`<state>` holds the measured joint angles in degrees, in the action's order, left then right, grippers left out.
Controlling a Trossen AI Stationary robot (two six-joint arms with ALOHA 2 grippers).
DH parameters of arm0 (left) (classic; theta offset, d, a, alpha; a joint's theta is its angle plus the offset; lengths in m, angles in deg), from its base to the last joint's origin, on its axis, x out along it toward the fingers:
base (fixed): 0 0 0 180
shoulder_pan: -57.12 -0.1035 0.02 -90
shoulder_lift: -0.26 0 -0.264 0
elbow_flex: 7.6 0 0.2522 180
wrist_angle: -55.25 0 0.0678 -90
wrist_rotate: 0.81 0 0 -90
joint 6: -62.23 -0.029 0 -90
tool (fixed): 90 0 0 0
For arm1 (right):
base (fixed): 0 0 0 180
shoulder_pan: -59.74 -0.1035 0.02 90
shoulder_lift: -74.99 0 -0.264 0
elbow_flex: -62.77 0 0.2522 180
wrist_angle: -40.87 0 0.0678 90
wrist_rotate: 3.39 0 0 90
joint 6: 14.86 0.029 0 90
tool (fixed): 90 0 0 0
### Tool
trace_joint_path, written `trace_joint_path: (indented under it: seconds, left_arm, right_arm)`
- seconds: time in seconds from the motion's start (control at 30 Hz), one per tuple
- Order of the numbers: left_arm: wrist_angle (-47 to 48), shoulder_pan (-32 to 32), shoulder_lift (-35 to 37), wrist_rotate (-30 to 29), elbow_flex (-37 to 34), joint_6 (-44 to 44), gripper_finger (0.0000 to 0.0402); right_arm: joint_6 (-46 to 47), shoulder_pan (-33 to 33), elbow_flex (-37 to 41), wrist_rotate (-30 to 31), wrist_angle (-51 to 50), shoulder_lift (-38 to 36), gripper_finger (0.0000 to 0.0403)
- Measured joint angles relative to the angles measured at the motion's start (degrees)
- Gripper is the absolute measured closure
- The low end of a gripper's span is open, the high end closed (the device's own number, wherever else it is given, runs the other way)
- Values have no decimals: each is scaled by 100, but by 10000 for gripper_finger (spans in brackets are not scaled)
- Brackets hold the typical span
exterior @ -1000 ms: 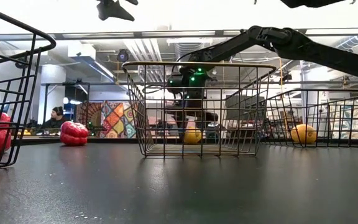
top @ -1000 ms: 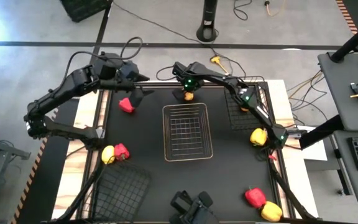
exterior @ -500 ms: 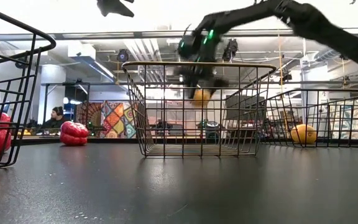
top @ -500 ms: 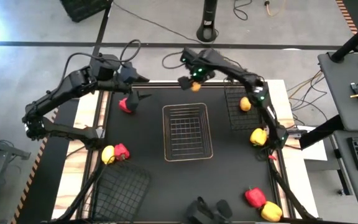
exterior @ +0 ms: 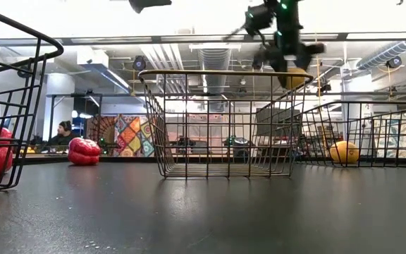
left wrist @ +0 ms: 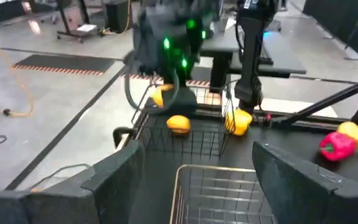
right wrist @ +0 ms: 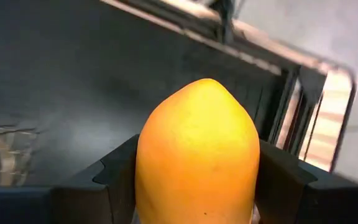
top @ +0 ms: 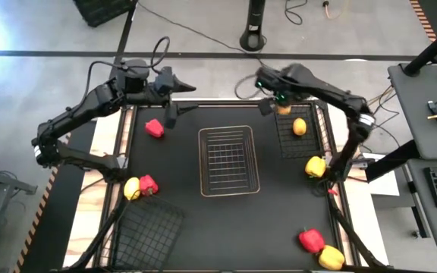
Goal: Sort produce into baskets
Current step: Put the top lemon into the top black wire basket
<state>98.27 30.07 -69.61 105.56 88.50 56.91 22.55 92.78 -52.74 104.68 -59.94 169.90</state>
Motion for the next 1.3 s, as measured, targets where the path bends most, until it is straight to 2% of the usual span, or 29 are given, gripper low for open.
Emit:
trace_joint_path:
  seconds: [0.2,0.33,0.47,0.6,0.73,0.87,1.0,1.07,1.17,1.3]
  left_arm:
    - [-360,2,-332,142,41,240,118]
    - [-598,2,-585,270,118,338,118]
    - [-579,2,-884,352,355,349,118]
    - [-473,4,-1153,896,696,339,118]
    - [-449,51,-1334,1170,966,337,118]
    - [-348,79,-1360,1173,1057,302,118]
    - [-231,76,-1306,1175,1027,285,118]
    - [-165,76,-1270,1174,1019,273,118]
    - [-69,74,-1215,1175,1019,229,118]
    - [19,70,-1178,1162,1019,151,118]
  right_arm:
    - [1098,-3,2116,-65,162,-1140,166]
    - [1762,159,3107,-650,482,-1737,165]
    - [1859,469,3908,-901,1142,-2067,168]
    - [1750,837,4524,-1143,1799,-2076,165]
    - [2056,1084,4843,-1293,2441,-1844,166]
    - [2505,1179,4845,-1319,2648,-1641,167]
    - [2755,1212,4839,-1623,2717,-1416,152]
    - [2717,1211,4839,-1572,2703,-1307,141]
    - [2762,1213,4885,-1132,2529,-1191,121]
    - [2823,1217,4864,-1010,2534,-1250,90]
